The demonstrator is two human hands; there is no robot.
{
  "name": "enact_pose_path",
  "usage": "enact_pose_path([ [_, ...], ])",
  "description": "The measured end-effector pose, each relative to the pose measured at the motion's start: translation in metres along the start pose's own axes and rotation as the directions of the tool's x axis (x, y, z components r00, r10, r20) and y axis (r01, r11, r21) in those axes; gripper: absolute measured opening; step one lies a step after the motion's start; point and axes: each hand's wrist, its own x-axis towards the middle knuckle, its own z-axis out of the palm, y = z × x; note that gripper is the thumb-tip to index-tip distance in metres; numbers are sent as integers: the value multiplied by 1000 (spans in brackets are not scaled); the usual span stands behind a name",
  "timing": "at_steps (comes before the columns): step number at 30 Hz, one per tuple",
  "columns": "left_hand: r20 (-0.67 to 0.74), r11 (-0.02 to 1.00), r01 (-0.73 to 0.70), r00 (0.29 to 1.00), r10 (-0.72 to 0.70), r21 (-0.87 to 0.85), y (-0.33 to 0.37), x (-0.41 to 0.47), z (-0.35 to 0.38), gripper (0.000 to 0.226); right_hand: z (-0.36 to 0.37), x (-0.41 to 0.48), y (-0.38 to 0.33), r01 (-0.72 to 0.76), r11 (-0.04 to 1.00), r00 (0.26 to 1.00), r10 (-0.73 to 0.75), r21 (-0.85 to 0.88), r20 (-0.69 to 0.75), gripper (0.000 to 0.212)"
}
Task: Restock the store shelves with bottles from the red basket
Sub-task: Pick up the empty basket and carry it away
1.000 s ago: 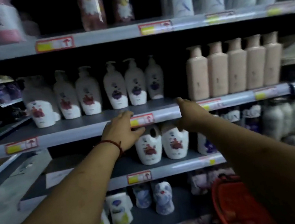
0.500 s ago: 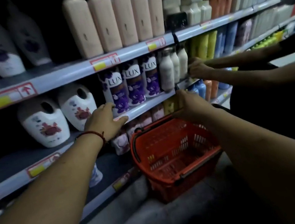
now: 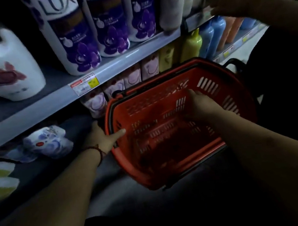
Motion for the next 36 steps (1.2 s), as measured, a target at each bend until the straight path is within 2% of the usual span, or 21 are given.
enact_pose_path([
  [2, 63, 982, 152, 987, -145, -110, -13, 8, 15, 87, -2, 14, 13, -36, 999, 999, 36, -14, 5, 94],
  [4, 88, 947, 263, 964, -250, -187, -7, -1, 20, 71, -12, 18, 30, -84, 994, 996, 81, -69, -49, 95],
  [6, 62, 930, 300, 954, -293, -214, 5, -12, 21, 62, -31, 18, 45, -175, 972, 981, 159, -154, -112, 92],
  [8, 45, 923, 330, 944, -328, -197, 18, -20, 19, 54, -49, 24, 60, -268, 951, 959, 248, -156, -136, 89],
  [11, 53, 917, 359, 933, -355, -172, 31, -28, 13, 46, -68, 35, 75, -366, 927, 931, 364, -84, -39, 97],
  [14, 119, 886, 422, 906, -406, -194, 38, -32, 4, 48, -78, 47, 87, -406, 912, 911, 410, -62, 52, 109],
  [17, 169, 841, 495, 868, -467, -219, 37, -34, -5, 47, -81, 57, 92, -519, 855, 847, 515, -8, 134, 106],
  [19, 199, 808, 530, 847, -493, -256, 27, -33, -9, 54, -79, 60, 95, -553, 832, 828, 544, 39, 136, 99],
  [22, 208, 756, 589, 808, -551, -286, 4, -35, -22, 47, -77, 45, 86, -586, 810, 786, 560, 28, 261, 97],
  [24, 228, 729, 608, 794, -564, -316, -13, -42, -35, 39, -71, 32, 83, -600, 800, 768, 567, 24, 296, 81],
  [26, 238, 703, 615, 788, -568, -357, -10, -55, -54, 45, -65, 17, 76, -589, 808, 771, 563, -6, 298, 68],
  [29, 280, 581, 663, 738, -614, -472, 1, -76, -89, 42, -81, -14, 36, -621, 784, 751, 598, -10, 280, 47],
  [32, 350, 477, 687, 707, -615, -549, 23, -97, -131, 40, -108, -44, -1, -597, 802, 763, 577, -24, 292, 57],
  [34, 394, 460, 681, 718, -574, -570, 37, -114, -167, 35, -139, -63, -29, -562, 825, 781, 553, -59, 291, 63],
  [36, 417, 486, 683, 724, -549, -546, 40, -138, -200, 35, -169, -82, -62, -538, 838, 788, 540, -95, 296, 67],
])
